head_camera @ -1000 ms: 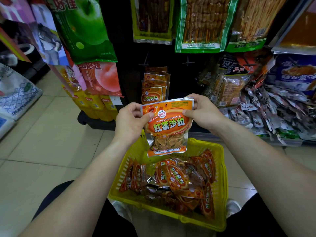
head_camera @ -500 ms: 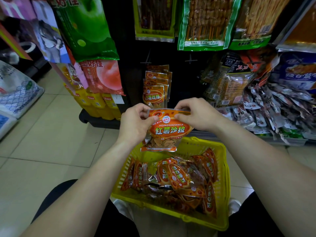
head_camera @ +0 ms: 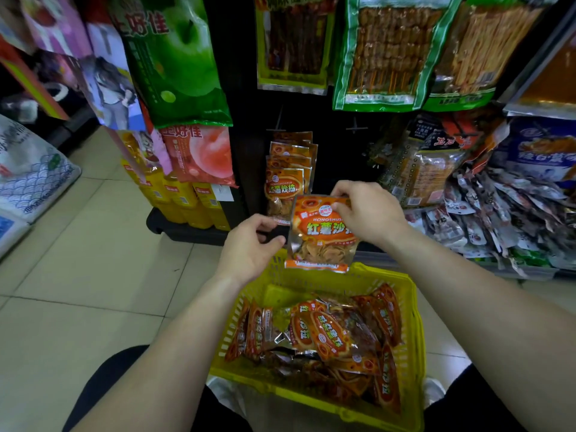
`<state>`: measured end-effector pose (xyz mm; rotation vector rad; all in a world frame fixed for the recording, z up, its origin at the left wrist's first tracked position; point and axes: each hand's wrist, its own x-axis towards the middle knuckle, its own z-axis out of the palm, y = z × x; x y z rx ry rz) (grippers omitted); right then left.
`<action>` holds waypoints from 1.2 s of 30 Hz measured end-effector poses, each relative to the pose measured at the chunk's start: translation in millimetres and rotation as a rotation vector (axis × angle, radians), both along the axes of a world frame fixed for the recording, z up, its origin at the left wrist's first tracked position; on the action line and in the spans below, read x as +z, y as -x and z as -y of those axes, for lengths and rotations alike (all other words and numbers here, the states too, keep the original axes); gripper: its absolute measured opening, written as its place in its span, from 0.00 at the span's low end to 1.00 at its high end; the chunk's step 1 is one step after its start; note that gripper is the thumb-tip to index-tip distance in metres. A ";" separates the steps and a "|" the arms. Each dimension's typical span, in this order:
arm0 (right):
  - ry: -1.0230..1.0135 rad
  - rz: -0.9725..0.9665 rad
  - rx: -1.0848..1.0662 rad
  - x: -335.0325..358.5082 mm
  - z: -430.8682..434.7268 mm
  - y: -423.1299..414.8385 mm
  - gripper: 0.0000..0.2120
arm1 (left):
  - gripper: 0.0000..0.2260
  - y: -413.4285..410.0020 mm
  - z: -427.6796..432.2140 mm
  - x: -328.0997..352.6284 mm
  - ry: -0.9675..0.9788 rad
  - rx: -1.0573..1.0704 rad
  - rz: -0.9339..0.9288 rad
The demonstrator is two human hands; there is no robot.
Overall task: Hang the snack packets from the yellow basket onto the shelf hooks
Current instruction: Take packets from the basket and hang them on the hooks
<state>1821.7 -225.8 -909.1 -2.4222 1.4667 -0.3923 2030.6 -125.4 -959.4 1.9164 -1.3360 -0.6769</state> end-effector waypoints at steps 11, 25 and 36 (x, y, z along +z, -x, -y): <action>0.023 -0.123 -0.076 -73.2 102.0 -72.8 0.10 | 0.20 -27.3 52.4 -61.0 -0.296 -0.187 0.224; -0.106 -0.036 0.071 -181.4 209.6 -159.7 0.13 | 0.31 -41.2 171.9 -197.4 -0.458 -0.138 0.180; 0.035 0.376 -0.219 -215.0 185.9 -115.9 0.28 | 0.33 -45.3 195.9 -220.9 -0.537 -0.145 0.206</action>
